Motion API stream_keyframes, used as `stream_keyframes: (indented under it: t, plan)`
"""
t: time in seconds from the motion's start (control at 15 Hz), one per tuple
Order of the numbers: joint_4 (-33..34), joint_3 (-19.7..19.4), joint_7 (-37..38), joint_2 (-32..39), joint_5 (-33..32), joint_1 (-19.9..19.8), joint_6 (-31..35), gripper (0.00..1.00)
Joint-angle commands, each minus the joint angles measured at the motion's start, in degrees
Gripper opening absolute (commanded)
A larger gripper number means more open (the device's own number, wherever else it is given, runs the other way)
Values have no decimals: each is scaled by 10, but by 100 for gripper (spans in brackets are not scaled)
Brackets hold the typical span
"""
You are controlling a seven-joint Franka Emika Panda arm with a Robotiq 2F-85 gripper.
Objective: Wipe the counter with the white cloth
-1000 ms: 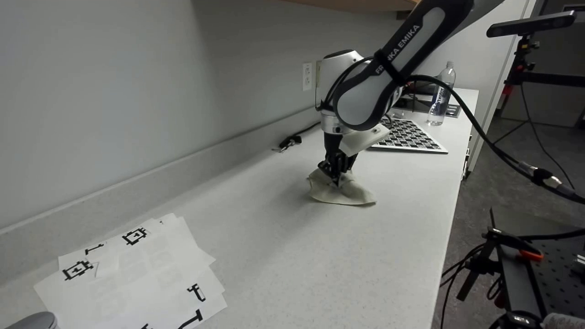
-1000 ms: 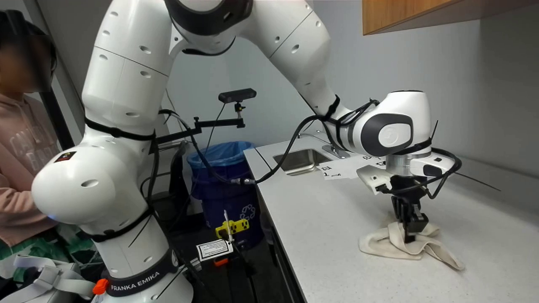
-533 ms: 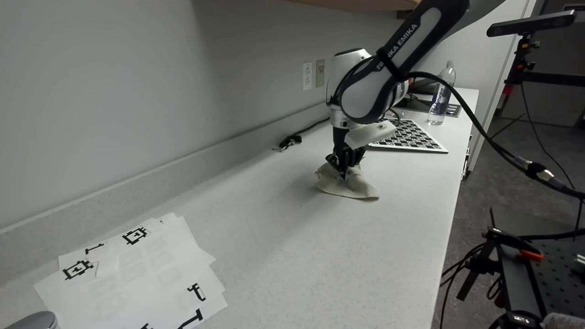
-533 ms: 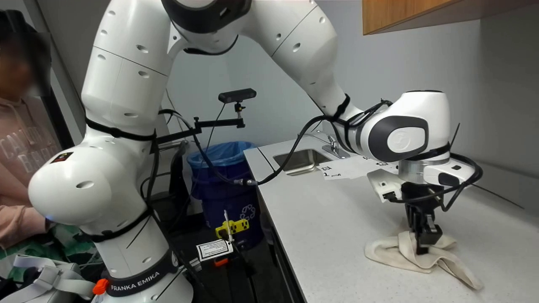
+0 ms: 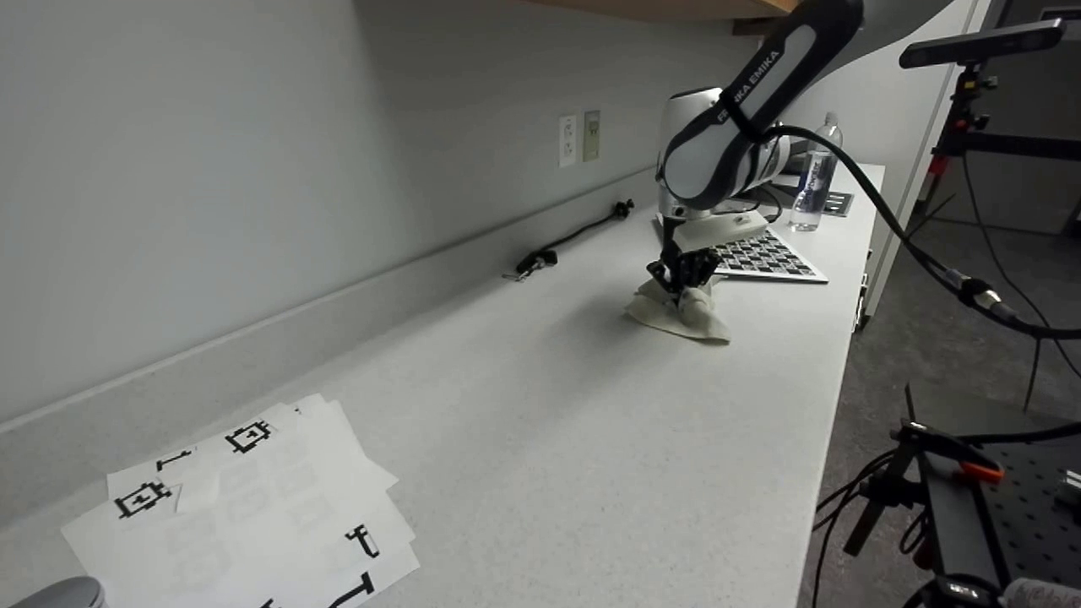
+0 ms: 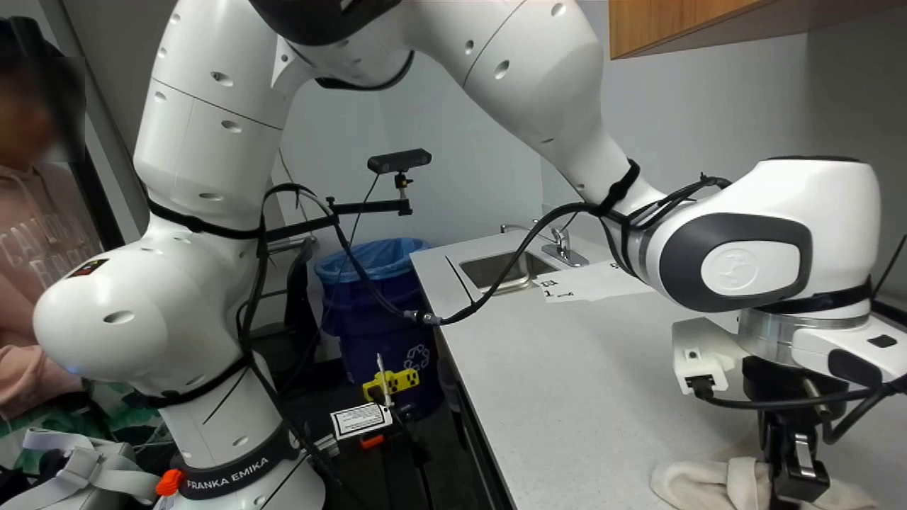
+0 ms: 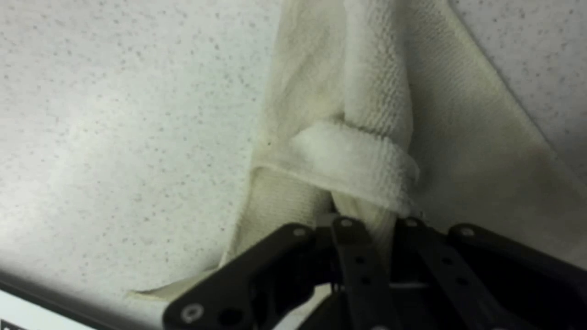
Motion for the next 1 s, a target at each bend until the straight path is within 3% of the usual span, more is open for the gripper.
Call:
stream_keyframes:
  t: [0.0,0.93]
  plan:
    - [18,3,13,19,13,0,-8,3]
    - [-12,88,-32,-4,-21,102,-6,3]
